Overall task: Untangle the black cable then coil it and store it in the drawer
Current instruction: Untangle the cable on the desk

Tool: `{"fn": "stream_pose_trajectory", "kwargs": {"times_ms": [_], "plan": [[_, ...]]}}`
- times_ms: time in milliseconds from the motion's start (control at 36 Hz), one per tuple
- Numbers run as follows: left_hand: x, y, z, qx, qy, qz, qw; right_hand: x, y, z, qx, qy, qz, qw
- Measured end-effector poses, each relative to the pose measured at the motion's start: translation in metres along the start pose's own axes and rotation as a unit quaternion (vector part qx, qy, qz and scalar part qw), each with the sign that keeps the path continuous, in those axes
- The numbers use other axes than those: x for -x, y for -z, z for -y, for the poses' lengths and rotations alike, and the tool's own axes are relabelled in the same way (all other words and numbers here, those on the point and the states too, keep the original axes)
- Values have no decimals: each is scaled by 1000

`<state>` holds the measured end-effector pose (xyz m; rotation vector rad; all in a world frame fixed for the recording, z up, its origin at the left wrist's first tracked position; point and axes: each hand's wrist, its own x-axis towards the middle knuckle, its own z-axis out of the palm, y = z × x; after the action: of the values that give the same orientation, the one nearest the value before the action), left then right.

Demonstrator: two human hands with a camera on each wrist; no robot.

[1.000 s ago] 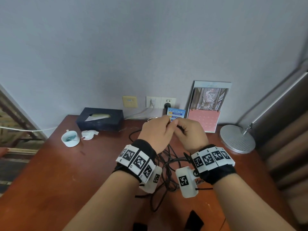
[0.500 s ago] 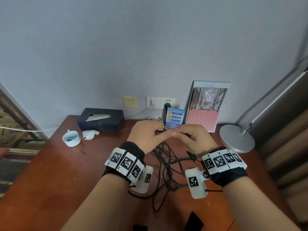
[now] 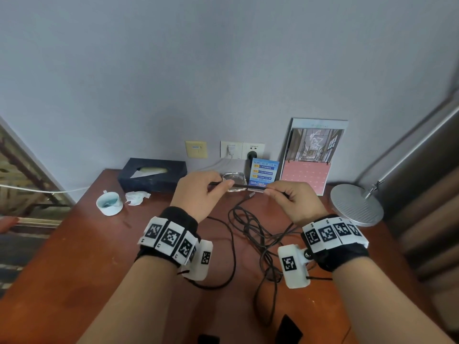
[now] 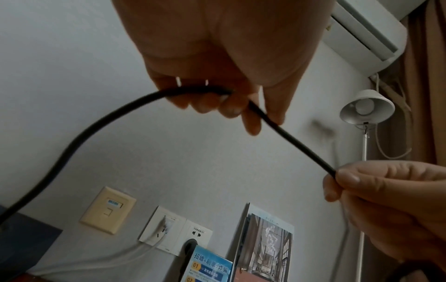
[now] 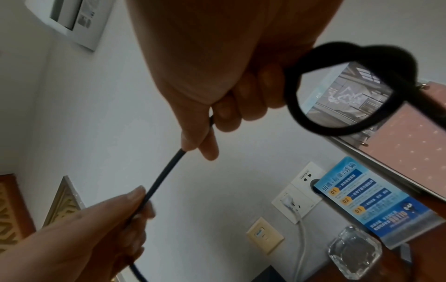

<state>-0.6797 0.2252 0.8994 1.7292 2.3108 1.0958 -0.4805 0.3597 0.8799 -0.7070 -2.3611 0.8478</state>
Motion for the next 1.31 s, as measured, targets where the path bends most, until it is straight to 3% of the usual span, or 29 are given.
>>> {"fn": "stream_pose_trajectory", "kwargs": {"times_ms": [111, 306, 528, 583, 667, 778, 917, 1000, 1111, 1306], "plan": [[-1, -5, -5, -20, 9, 16, 1000, -2, -6, 5, 24, 13, -9, 1000], [1, -32, -42, -4, -33, 73, 997, -10, -20, 23, 61, 60, 30, 996], [2, -35, -46, 100, 28, 46, 994, -9, -17, 23, 9, 84, 4, 996], [-1, -32, -46, 144, 44, 26, 988, -8, -17, 13, 19, 59, 9, 998], [-4, -29, -48, 175, 43, 4, 984, -5, -17, 0, 28, -32, 27, 999], [-6, -27, -37, 212, 72, -33, 974, 2, -15, 0, -71, -102, 45, 991], [-4, -24, -27, 188, 67, -59, 978, 5, -15, 5, -90, -80, 60, 991], [-2, -24, -23, 153, 55, -81, 983, 6, -19, 2, -137, -83, 11, 987], [-1, -20, -16, 141, 68, -112, 981, 9, -19, -2, -264, -120, -29, 957], [1, -20, -18, 126, 54, -111, 984, 5, -24, 9, -274, -112, -77, 952]]}}
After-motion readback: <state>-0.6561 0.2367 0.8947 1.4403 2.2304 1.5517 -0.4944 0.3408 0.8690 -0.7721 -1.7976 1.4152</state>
